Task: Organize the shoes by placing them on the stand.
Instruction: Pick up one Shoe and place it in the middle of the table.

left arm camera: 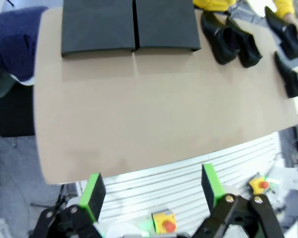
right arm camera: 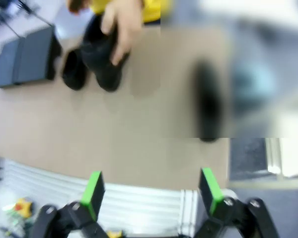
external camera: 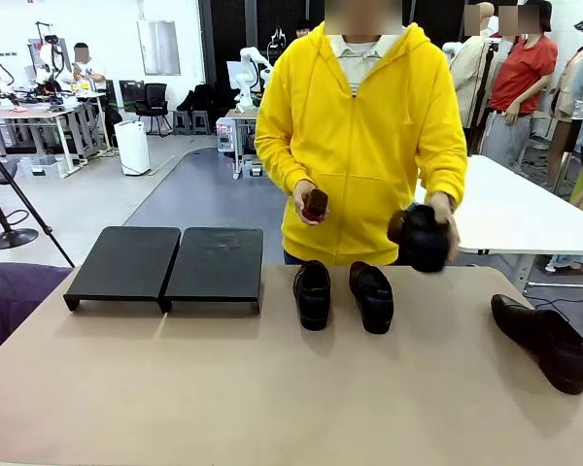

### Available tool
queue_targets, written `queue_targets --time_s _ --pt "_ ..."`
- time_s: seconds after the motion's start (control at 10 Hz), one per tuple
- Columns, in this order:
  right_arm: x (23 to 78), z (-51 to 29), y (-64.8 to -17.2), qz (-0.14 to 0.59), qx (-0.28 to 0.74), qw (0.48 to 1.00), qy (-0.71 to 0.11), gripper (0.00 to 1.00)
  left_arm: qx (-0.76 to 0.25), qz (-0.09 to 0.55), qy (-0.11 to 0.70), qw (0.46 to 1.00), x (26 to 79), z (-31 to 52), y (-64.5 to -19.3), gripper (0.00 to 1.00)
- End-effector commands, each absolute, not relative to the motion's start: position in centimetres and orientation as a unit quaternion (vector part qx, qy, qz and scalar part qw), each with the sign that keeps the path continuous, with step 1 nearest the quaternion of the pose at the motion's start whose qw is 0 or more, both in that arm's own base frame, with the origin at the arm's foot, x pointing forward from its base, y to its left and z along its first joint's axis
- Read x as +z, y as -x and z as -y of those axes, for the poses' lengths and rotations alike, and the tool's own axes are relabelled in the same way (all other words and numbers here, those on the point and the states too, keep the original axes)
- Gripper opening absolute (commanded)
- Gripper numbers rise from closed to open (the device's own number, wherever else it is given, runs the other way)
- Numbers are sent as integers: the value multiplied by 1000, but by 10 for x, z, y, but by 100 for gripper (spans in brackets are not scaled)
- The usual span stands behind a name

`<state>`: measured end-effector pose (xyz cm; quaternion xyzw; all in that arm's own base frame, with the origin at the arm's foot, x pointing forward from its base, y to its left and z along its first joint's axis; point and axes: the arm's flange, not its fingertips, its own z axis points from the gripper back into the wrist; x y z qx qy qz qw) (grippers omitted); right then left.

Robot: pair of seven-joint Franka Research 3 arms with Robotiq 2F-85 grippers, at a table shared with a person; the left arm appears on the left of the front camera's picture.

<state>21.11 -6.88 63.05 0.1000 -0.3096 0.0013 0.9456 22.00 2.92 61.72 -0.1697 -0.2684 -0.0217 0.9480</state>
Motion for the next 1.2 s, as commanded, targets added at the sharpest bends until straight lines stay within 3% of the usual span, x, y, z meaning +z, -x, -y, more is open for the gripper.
queue_targets --time_s 0.0,0.2,0.6,1.1 --pt "635 94 -161 305 -35 946 -102 100 -24 274 174 945 618 -30 -222 100" --pt "626 101 -146 300 -59 946 -108 100 -24 274 174 945 618 -30 -222 100" --pt "624 61 -199 277 -8 953 -122 100 -24 274 174 945 618 -30 -222 100" --pt "621 -112 -282 231 39 963 -133 100 -24 274 174 945 618 -30 -222 100"
